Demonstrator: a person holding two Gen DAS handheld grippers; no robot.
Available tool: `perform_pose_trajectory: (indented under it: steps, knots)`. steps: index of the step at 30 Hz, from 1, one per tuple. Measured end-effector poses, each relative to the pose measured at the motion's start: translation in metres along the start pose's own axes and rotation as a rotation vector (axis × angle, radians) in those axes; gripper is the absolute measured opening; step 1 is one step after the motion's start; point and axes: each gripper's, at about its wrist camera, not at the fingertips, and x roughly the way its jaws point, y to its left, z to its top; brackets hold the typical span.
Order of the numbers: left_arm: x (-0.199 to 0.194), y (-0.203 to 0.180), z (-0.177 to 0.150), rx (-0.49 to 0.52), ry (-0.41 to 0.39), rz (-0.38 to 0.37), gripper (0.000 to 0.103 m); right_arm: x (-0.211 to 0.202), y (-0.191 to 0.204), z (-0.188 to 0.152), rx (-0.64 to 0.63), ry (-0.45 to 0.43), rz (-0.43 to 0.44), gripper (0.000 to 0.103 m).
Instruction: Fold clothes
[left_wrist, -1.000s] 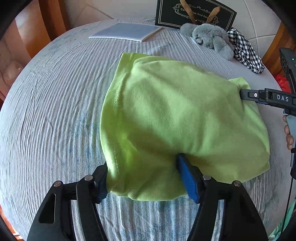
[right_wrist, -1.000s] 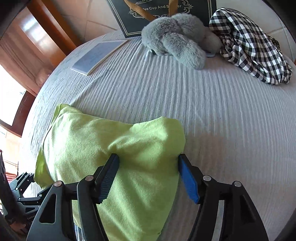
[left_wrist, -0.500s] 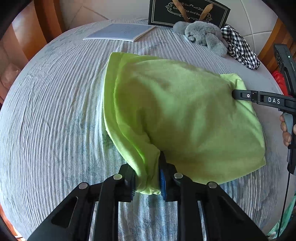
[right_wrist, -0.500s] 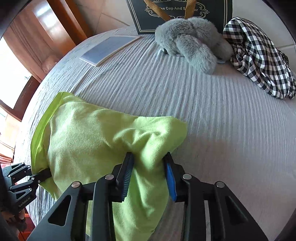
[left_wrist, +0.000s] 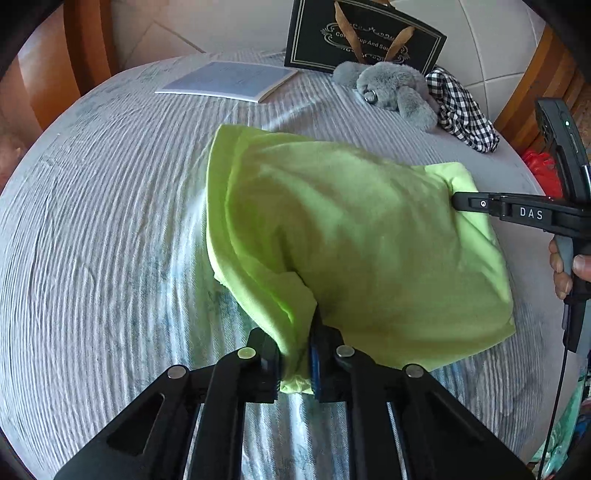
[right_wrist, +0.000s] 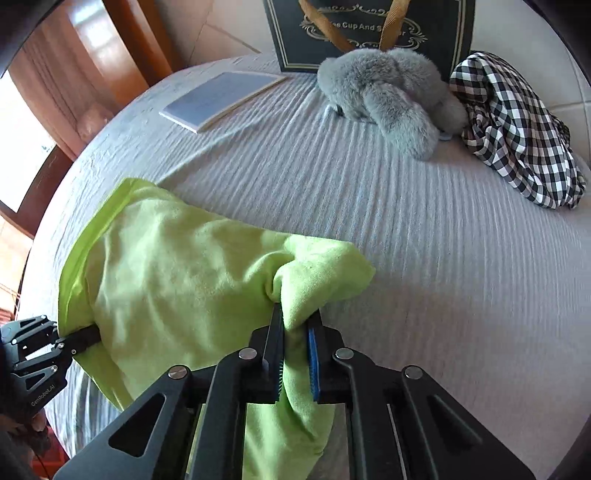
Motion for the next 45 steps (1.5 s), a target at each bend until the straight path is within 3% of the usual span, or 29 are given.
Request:
perform_pose_trajectory:
  steps: [3,6,12,18,21,24,26,27,28,29,30,32,36,41,43,45]
  knots:
    - [-0.025,0.015,0.014,0.027,-0.054,-0.064,0.009,-0.026,0.020,0.010,0.035,-0.067,0.011,0.010]
    - [-0.054,0.048,0.030,0.064,-0.112,-0.109,0.009,-0.057,0.066,0.034,-0.004,-0.148,-0.016,0.010]
    - [-0.112,0.160,0.090,0.048,-0.233,-0.089,0.009,-0.086,0.169,0.116,-0.028,-0.296,0.044,0.010]
    - [-0.196,0.290,0.139,0.003,-0.372,0.110,0.010,-0.072,0.272,0.205,-0.009,-0.402,0.291,0.010]
    - [-0.216,0.343,0.161,-0.004,-0.373,0.208,0.010,-0.039,0.311,0.245,0.030,-0.386,0.418,0.010]
    - [-0.190,0.390,0.171,-0.039,-0.302,0.250,0.012,0.017,0.341,0.266,0.045,-0.312,0.445,0.010]
    - [-0.154,0.417,0.167,-0.073,-0.225,0.277,0.022,0.069,0.352,0.272,0.050,-0.214,0.410,0.013]
    - [-0.131,0.429,0.162,-0.092,-0.178,0.294,0.030,0.095,0.356,0.271,0.032,-0.173,0.349,0.021]
    - [-0.108,0.440,0.156,-0.111,-0.131,0.311,0.049,0.120,0.359,0.269,0.015,-0.132,0.287,0.035]
    - [-0.085,0.452,0.150,-0.130,-0.084,0.328,0.055,0.141,0.360,0.266,-0.002,-0.092,0.230,0.043]
    - [-0.061,0.463,0.144,-0.149,-0.037,0.345,0.055,0.161,0.360,0.262,-0.018,-0.052,0.174,0.049]
    - [-0.028,0.479,0.130,-0.189,0.028,0.346,0.055,0.184,0.354,0.251,-0.025,0.012,0.132,0.049]
    - [-0.020,0.470,0.116,-0.193,0.012,0.291,0.057,0.191,0.346,0.234,-0.044,0.028,0.106,0.053]
    - [-0.029,0.436,0.117,-0.171,-0.029,0.211,0.067,0.171,0.356,0.216,-0.054,0.002,0.111,0.075]
    - [-0.029,0.422,0.116,-0.169,-0.040,0.182,0.068,0.165,0.365,0.207,-0.067,-0.005,0.099,0.096]
    - [-0.031,0.413,0.116,-0.174,-0.048,0.161,0.068,0.158,0.374,0.198,-0.086,-0.014,0.082,0.101]
